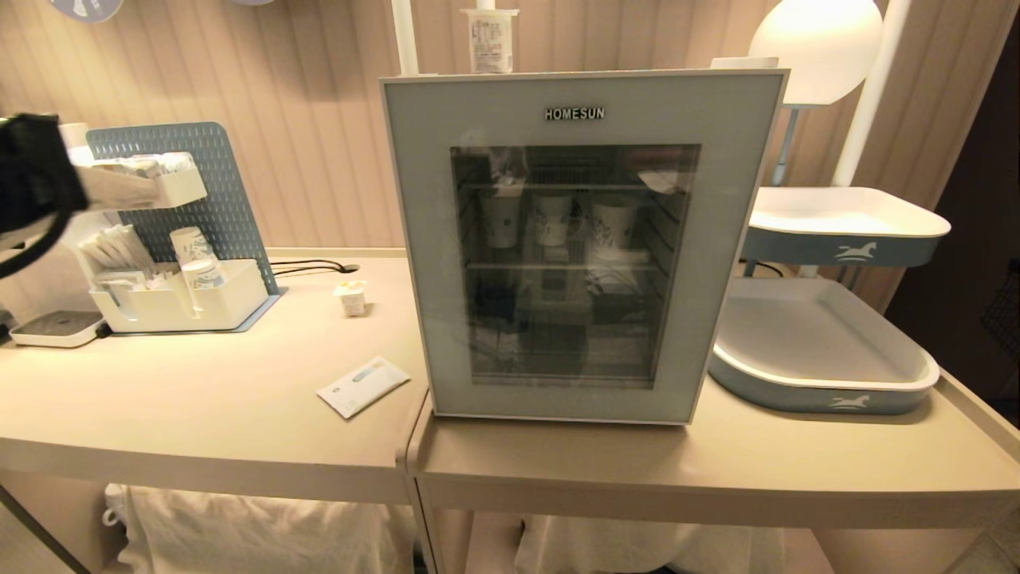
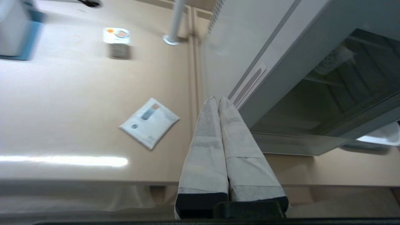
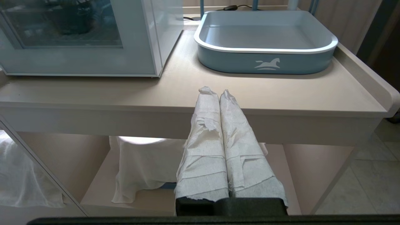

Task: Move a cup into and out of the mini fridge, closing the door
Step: Open the freezer door

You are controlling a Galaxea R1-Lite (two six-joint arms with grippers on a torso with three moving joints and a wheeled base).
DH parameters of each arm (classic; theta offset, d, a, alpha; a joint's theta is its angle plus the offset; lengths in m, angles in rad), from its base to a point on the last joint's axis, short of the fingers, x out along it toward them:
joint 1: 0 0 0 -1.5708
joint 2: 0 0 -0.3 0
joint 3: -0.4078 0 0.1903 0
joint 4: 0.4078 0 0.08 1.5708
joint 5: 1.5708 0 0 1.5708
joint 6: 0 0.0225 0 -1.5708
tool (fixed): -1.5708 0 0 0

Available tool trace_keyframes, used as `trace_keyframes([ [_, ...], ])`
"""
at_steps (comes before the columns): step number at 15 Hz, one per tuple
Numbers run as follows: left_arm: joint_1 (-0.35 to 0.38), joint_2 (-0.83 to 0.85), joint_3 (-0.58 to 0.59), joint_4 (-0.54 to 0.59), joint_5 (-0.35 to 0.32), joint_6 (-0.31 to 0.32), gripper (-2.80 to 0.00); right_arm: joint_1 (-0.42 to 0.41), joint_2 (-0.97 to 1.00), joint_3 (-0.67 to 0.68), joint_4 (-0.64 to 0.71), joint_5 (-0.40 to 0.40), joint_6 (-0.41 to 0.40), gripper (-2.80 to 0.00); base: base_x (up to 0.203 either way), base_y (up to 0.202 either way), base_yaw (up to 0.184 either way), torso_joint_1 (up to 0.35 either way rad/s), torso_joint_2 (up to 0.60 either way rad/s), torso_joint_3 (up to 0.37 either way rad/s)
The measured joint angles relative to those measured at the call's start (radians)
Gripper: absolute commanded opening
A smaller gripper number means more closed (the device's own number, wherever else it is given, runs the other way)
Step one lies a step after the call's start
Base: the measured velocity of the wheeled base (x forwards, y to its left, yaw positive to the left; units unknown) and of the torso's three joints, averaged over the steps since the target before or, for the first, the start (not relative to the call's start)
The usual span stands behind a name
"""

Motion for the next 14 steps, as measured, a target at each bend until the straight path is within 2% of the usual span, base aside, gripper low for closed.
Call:
trace_keyframes([
  [2, 0.024, 0.203, -0.129, -0.017, -0.150, -0.009, -2.80, -0.001, 0.000, 0.000, 0.000, 0.000, 0.000, -2.80, 0.000, 0.000, 0.000, 0.000, 0.00, 0.000],
  [3, 0.043, 0.290, -0.187, -0.025, -0.243, -0.005, 0.00, -0.001, 0.000, 0.000, 0.000, 0.000, 0.000, -2.80, 0.000, 0.000, 0.000, 0.000, 0.00, 0.000],
  [5, 0.089, 0.420, -0.263, -0.049, -0.459, 0.021, 0.00, 0.000, 0.000, 0.000, 0.000, 0.000, 0.000, -2.80, 0.000, 0.000, 0.000, 0.000, 0.00, 0.000],
  [7, 0.136, 0.491, -0.275, -0.085, -0.687, 0.035, 0.00, 0.000, 0.000, 0.000, 0.000, 0.000, 0.000, -2.80, 0.000, 0.000, 0.000, 0.000, 0.00, 0.000],
  [9, 0.165, 0.527, -0.185, -0.179, -0.896, 0.058, 0.00, 0.000, 0.000, 0.000, 0.000, 0.000, 0.000, -2.80, 0.000, 0.000, 0.000, 0.000, 0.00, 0.000],
  [10, 0.170, 0.538, -0.106, -0.263, -0.973, 0.078, 0.00, -0.001, 0.000, 0.000, 0.000, 0.000, 0.000, -2.80, 0.000, 0.000, 0.000, 0.000, 0.00, 0.000],
  [12, 0.166, 0.559, 0.049, -0.508, -1.051, 0.099, 0.00, -0.001, 0.000, 0.000, 0.000, 0.000, 0.000, -2.80, 0.000, 0.000, 0.000, 0.000, 0.00, 0.000],
  [13, 0.156, 0.573, 0.123, -0.670, -1.064, 0.084, 0.00, 0.000, 0.000, 0.000, 0.000, 0.000, 0.000, -2.80, 0.000, 0.000, 0.000, 0.000, 0.00, 0.000],
  [14, 0.141, 0.590, 0.183, -0.834, -1.073, 0.039, 0.00, 0.000, 0.000, 0.000, 0.000, 0.000, 0.000, -2.80, 0.000, 0.000, 0.000, 0.000, 0.00, 0.000],
])
